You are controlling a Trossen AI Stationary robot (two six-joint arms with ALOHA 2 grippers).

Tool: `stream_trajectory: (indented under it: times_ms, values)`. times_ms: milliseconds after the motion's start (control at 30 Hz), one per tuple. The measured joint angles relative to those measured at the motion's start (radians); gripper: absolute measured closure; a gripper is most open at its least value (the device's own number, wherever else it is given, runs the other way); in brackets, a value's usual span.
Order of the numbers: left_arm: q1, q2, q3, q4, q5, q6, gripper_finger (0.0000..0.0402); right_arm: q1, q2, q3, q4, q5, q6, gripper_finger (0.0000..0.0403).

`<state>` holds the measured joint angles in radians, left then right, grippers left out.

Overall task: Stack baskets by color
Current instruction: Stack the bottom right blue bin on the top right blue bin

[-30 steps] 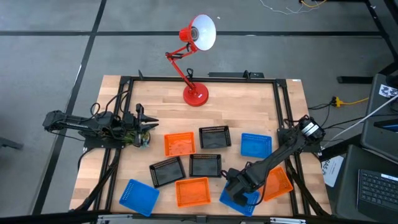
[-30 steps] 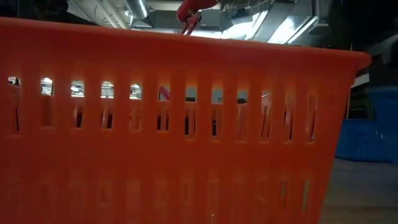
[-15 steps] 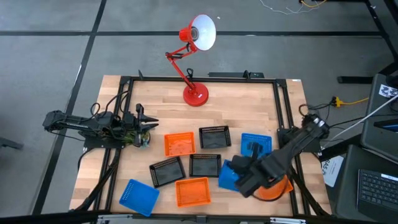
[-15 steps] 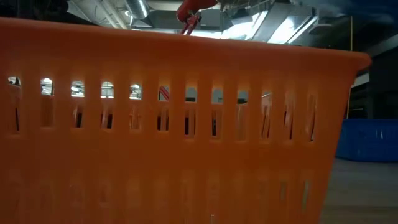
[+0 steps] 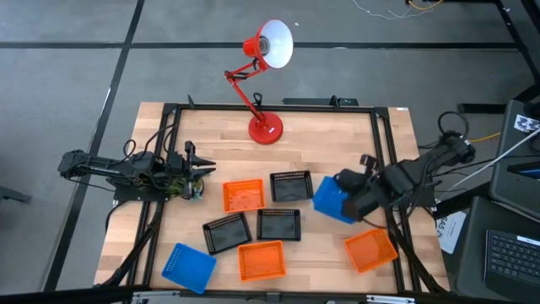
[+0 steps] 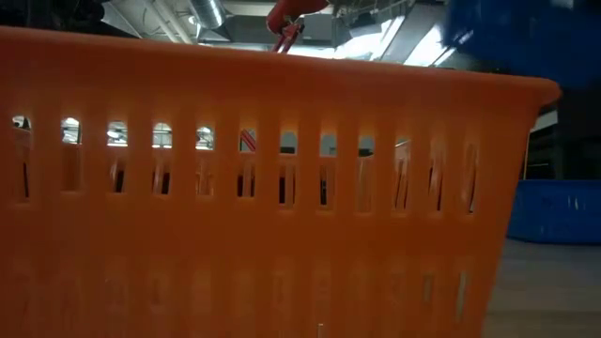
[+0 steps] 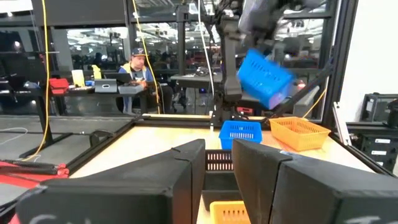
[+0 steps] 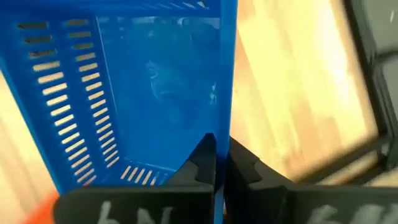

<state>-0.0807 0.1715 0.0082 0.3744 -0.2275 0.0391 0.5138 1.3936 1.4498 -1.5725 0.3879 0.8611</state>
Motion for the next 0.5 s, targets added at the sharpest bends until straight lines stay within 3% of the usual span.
stream_trajectory:
  times_ms: [267, 500]
  values:
    - [0.000, 0.000, 0.000, 0.000, 0.000, 0.000, 0.0328, -0.085, -0.115, -0.240, 0.002, -0.194, -0.045, 0.0401]
    - [0.000, 0.000, 0.000, 0.000, -0.001, 0.000, 0.0328, -0.146, -0.090, -0.292, 0.003, -0.201, -0.218, 0.0401]
